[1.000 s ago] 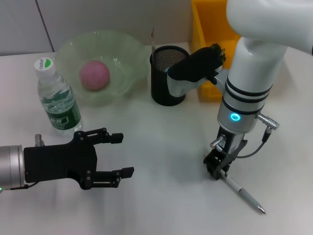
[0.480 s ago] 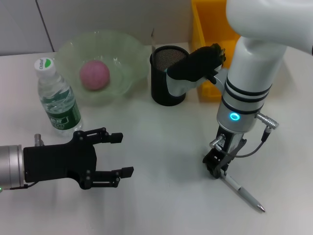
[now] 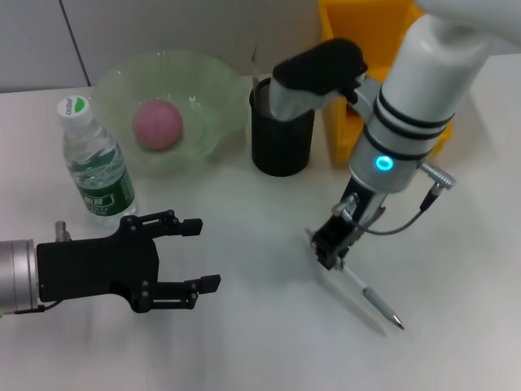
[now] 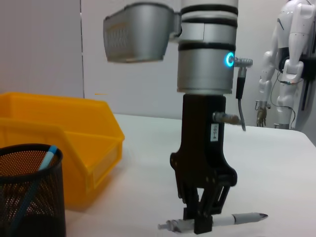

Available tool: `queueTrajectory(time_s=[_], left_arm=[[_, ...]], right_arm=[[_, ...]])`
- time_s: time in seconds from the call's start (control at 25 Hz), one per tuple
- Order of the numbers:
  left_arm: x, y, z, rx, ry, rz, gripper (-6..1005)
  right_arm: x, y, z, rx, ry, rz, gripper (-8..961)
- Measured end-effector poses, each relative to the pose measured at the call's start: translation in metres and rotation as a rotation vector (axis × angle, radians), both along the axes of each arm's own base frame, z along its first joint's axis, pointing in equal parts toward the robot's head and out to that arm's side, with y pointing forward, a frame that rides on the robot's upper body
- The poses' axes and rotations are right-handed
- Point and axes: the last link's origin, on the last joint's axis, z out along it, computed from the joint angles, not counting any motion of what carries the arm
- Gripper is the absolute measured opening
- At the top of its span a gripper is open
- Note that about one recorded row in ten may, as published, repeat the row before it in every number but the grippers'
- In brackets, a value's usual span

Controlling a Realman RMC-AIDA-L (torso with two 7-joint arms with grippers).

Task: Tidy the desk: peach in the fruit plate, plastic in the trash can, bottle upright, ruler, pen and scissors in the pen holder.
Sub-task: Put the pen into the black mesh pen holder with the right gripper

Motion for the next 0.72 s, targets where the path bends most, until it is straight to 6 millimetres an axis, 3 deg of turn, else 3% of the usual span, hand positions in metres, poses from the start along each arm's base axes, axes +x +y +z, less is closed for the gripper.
queueTrajectory(time_s=[0.72], left_arm=[[-0.003, 0.001, 0.004, 0.020, -0.005, 0.020, 832]], right_arm=[[0.003, 0.009, 0.032, 0.039, 0.326, 0.204, 174]])
